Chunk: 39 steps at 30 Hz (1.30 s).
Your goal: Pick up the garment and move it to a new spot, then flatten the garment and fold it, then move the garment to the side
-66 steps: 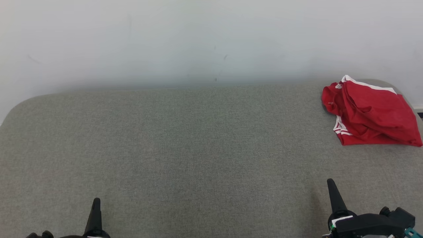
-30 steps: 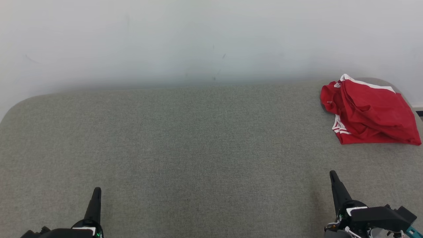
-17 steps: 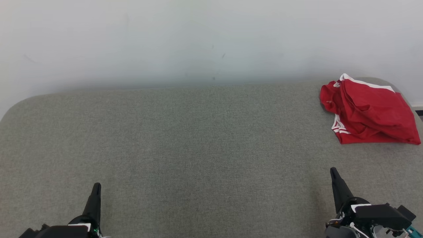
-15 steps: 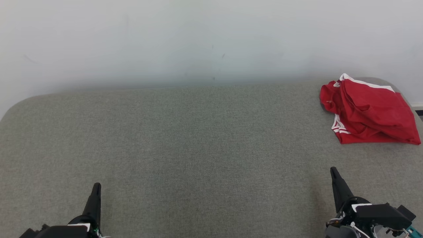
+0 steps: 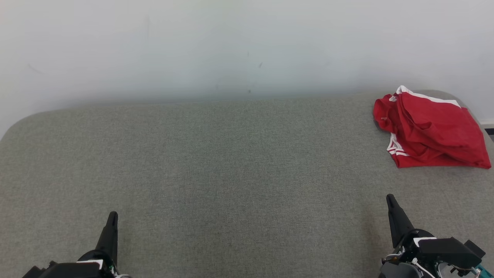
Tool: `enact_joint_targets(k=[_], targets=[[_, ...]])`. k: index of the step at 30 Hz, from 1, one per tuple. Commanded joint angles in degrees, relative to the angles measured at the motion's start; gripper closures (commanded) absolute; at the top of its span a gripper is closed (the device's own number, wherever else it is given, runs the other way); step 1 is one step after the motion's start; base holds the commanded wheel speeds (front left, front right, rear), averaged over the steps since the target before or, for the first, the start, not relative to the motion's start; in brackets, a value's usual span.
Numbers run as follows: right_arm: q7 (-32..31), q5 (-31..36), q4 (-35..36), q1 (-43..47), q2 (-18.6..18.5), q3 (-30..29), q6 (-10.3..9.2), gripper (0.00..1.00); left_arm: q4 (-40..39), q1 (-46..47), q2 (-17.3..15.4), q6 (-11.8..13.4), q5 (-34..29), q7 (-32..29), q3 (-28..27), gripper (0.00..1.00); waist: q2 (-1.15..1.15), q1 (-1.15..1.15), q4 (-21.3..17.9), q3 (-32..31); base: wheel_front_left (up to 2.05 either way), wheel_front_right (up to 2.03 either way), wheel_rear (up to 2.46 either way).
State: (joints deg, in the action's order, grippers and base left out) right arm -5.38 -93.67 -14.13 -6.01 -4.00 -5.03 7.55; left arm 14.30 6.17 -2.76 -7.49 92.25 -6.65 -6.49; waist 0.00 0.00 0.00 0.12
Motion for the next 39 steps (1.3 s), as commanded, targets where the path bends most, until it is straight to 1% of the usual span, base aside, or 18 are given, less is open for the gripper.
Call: enact_joint_targets(k=[1, 39], targets=[[-0.18, 0.09, 0.13, -0.51, 0.09, -0.19, -0.12, 1.0, -0.16, 0.56, -0.21, -0.06, 0.26, -0.04, -0.21, 1.0, 0.0, 0.0, 0.0, 0.0, 0.0, 0.0, 0.0], [-0.52, 0.51, 0.08, -0.54, 0.49, -0.64, -0.12, 1.0, -0.17, 0.54, -0.21, -0.06, 0.26, -0.03, -0.2, 1.0, 0.0, 0.0, 0.0, 0.0, 0.0, 0.0, 0.0]])
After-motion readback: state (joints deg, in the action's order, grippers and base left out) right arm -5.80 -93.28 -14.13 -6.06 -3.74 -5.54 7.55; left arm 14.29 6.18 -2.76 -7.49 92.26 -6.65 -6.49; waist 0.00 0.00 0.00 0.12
